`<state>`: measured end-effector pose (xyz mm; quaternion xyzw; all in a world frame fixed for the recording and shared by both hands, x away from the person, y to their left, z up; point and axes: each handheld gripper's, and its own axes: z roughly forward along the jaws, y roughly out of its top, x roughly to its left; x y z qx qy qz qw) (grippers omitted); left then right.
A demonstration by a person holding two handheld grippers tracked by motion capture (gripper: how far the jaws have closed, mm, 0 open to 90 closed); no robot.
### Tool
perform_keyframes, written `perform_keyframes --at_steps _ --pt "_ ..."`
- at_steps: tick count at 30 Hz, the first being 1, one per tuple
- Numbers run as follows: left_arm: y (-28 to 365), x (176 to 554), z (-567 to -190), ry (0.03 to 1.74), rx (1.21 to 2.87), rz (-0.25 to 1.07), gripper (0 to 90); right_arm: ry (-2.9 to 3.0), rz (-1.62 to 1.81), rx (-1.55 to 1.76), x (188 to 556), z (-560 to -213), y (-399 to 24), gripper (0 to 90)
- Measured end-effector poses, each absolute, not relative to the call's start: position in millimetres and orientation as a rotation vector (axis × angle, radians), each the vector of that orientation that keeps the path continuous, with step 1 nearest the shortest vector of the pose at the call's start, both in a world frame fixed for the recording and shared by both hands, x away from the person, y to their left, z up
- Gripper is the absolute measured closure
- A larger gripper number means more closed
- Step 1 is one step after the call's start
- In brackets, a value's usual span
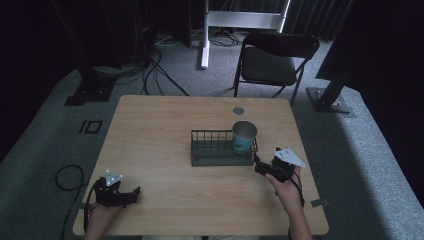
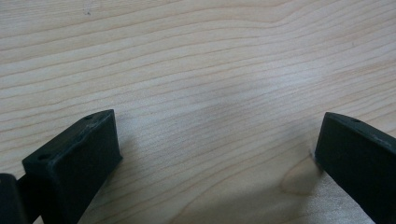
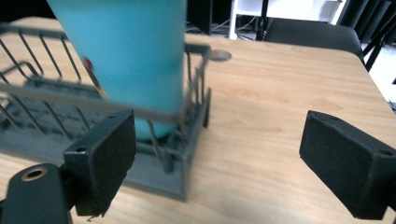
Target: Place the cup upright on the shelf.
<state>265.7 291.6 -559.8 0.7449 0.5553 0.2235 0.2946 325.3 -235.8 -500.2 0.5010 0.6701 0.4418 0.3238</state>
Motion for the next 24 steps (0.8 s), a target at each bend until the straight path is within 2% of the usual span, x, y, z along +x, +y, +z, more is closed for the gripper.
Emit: perform_keyframes --at_steps 11,24 --pt "292 266 -560 1.478 1.983 0.595 0.5 1.794 1.083 1.386 315 -526 -264 11.6" --pt "292 266 -560 1.478 1.982 0.594 0.5 1.843 0.988 1.459 302 -541 -287 11.9"
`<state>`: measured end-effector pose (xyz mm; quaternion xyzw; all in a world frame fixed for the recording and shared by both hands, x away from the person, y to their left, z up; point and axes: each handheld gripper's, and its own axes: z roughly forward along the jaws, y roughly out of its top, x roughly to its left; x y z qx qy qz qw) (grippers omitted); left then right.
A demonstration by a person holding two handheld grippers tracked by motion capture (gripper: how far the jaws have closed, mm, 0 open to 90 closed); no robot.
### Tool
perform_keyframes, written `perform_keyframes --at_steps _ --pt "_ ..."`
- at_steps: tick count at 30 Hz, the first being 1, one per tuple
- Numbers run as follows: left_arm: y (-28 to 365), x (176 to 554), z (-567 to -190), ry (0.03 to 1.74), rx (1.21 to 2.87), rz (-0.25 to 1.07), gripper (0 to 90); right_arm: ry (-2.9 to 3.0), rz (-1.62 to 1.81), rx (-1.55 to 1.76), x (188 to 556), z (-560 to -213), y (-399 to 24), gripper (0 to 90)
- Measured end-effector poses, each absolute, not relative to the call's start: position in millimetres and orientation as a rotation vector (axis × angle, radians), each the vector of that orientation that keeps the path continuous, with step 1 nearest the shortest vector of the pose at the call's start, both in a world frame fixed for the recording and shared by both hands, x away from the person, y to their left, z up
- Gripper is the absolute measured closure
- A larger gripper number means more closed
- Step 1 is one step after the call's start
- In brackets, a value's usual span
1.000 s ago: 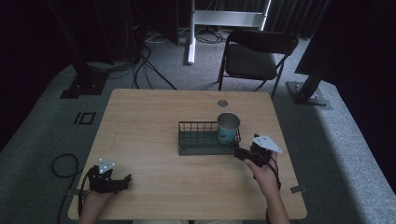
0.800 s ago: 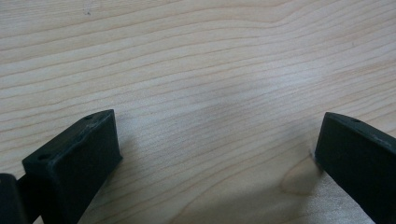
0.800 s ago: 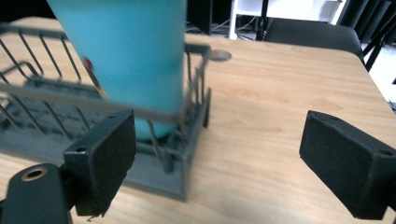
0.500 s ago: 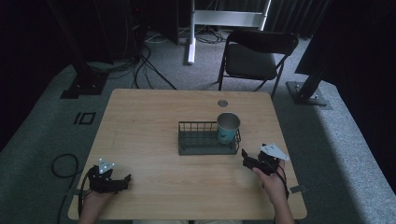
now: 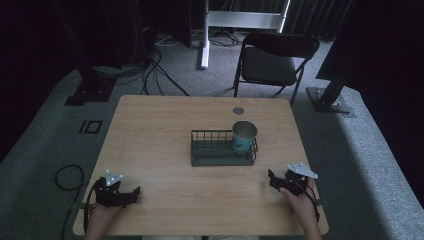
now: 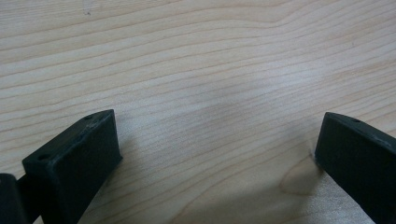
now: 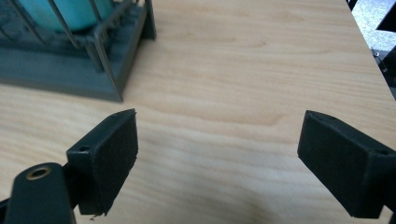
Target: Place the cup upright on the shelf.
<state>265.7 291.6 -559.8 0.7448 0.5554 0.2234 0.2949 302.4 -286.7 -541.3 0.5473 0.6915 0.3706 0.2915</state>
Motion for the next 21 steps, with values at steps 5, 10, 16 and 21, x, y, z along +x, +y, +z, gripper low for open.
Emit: perform_keyframes --at_steps 5,10,16,21 --pt "292 266 -560 1.478 1.983 0.595 0.5 1.880 0.938 1.474 298 -544 -293 11.5" --pt "292 266 -560 1.478 1.983 0.595 0.5 1.885 0.914 1.505 294 -547 -299 11.5" --pt "292 266 -560 1.478 1.982 0.595 0.5 1.957 0.819 1.524 288 -554 -302 11.5" --pt "292 266 -560 1.478 1.983 0.595 0.5 1.947 0.815 1.580 283 -559 -306 10.7"
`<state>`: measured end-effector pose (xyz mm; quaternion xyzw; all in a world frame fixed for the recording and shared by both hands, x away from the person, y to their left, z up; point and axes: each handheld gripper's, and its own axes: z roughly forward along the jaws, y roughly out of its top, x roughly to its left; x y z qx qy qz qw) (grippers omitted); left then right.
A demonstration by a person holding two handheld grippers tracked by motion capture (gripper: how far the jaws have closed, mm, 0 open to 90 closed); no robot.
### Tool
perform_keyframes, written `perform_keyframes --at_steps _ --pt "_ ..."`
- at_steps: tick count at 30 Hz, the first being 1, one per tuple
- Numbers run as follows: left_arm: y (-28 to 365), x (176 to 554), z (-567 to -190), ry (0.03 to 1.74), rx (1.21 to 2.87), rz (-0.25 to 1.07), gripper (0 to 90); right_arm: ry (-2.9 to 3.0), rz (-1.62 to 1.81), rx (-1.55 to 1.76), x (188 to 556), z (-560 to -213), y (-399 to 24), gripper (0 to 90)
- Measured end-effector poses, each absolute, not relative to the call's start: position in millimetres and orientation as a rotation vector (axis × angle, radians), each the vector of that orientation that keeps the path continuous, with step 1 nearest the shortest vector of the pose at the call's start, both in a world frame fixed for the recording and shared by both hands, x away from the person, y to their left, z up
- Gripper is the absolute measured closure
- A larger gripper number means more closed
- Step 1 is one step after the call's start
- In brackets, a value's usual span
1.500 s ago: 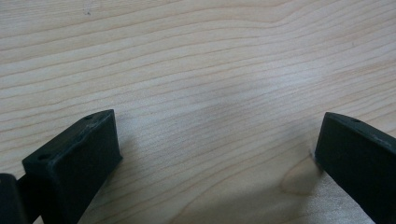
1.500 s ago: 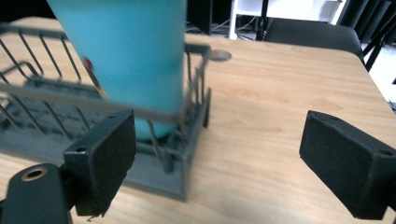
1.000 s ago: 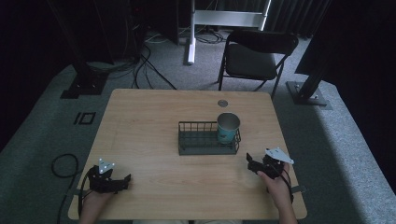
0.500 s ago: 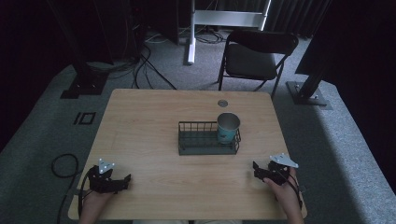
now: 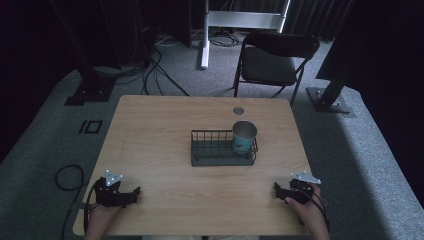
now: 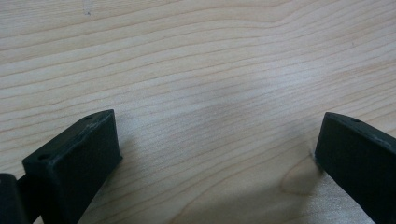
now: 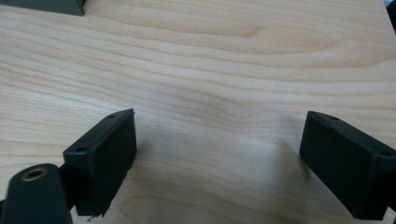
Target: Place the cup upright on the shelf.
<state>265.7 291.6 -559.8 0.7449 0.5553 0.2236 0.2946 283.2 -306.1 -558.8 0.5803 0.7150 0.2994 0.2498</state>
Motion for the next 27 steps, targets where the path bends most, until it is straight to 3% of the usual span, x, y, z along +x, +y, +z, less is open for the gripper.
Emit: perform_keyframes --at_steps 27 --pt "287 267 -560 1.544 1.940 0.620 0.6 1.885 0.815 1.641 269 -560 -313 10.6"
